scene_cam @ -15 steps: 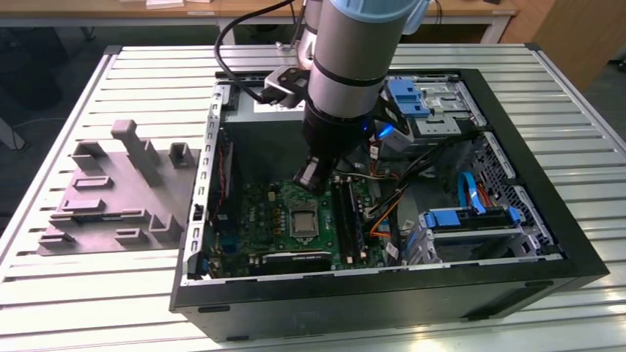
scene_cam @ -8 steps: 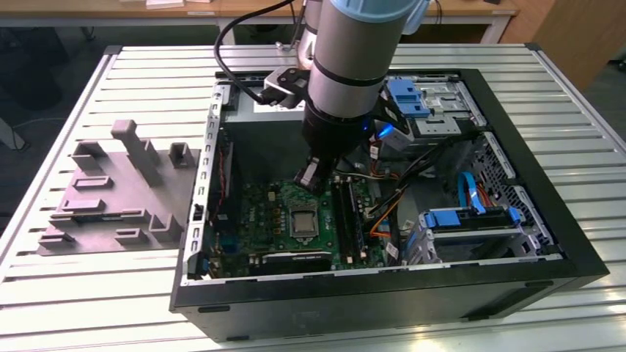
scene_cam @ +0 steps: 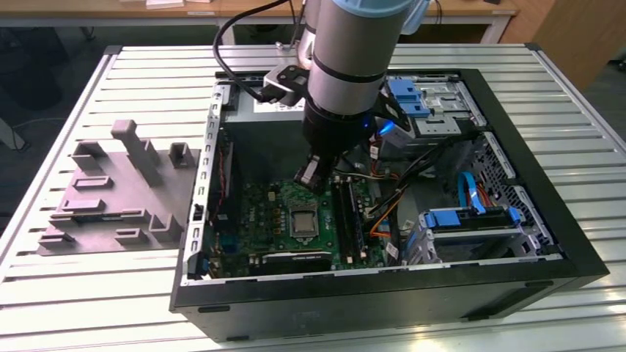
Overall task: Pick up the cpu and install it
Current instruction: 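Install the first cpu locking lever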
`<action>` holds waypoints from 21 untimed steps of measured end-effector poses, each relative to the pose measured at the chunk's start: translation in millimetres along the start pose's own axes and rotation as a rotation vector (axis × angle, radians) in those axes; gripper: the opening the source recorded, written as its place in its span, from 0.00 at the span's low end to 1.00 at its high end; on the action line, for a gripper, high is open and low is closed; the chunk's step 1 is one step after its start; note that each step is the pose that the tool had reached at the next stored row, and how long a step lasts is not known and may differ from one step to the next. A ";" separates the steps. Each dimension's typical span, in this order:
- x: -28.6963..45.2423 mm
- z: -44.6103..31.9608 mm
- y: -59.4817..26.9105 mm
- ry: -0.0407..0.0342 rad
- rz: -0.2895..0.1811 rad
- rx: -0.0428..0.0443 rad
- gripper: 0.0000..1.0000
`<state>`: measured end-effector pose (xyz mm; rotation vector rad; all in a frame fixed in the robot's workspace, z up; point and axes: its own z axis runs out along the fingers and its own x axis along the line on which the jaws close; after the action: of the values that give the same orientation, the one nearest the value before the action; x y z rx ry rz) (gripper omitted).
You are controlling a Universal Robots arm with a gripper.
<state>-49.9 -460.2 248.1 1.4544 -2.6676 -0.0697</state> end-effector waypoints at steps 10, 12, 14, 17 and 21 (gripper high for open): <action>-10.8 -0.8 -3.7 -0.0204 0.000 0.0301 0.11; -13.8 -1.0 -4.1 -0.0206 0.000 0.0299 0.11; -16.9 -1.1 -4.6 -0.0206 0.000 0.0299 0.11; -21.6 -1.4 -4.9 -0.0205 0.000 0.0300 0.11; -25.9 -1.1 -4.5 -0.0206 0.000 0.0299 0.11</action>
<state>-32.1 -440.9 247.0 1.4707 -2.6961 -0.0452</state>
